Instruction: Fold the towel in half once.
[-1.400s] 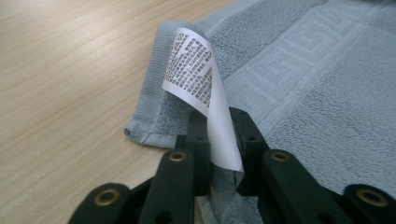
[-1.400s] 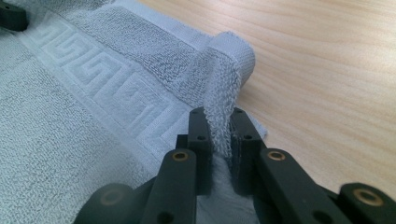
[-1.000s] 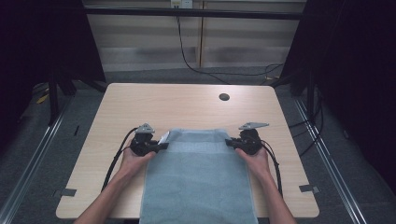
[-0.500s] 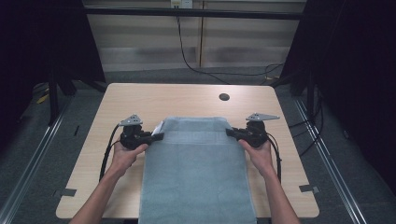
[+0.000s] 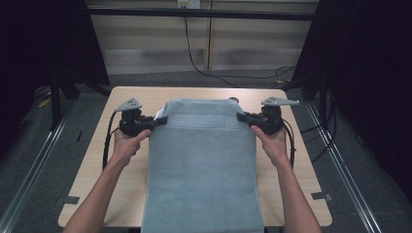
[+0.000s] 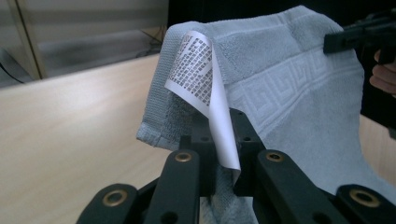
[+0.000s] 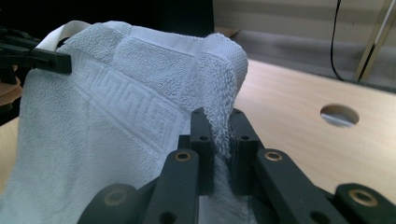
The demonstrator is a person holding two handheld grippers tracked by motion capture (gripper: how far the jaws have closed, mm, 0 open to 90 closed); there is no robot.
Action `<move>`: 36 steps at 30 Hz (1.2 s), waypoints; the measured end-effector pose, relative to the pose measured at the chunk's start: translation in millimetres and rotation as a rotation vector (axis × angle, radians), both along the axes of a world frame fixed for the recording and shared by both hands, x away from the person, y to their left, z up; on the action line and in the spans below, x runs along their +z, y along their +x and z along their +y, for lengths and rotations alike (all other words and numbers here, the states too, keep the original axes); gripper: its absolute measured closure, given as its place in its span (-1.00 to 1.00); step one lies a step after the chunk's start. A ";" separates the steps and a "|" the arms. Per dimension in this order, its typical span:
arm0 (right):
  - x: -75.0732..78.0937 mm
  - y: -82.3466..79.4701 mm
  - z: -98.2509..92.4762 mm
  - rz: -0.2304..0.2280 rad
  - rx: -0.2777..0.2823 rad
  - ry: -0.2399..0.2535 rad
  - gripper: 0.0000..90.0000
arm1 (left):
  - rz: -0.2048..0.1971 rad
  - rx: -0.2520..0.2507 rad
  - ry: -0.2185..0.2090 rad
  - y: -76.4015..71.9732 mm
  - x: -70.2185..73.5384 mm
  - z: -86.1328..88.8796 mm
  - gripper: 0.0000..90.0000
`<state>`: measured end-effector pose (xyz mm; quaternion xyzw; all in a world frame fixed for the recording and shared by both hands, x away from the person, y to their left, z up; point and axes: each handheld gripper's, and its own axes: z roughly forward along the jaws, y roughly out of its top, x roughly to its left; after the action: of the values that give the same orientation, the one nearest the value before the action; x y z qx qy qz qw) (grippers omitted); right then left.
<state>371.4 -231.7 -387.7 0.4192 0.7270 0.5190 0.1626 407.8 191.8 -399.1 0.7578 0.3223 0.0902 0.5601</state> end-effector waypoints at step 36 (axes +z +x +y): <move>16.8 -117.5 7.2 0.006 0.189 -0.012 0.87 | 0.038 -0.181 0.005 -121.8 -2.8 30.4 0.86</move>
<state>254.0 -224.4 -370.9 0.3493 0.7669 0.5264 0.1131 286.0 222.3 -401.9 0.7867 0.2627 0.0257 0.5580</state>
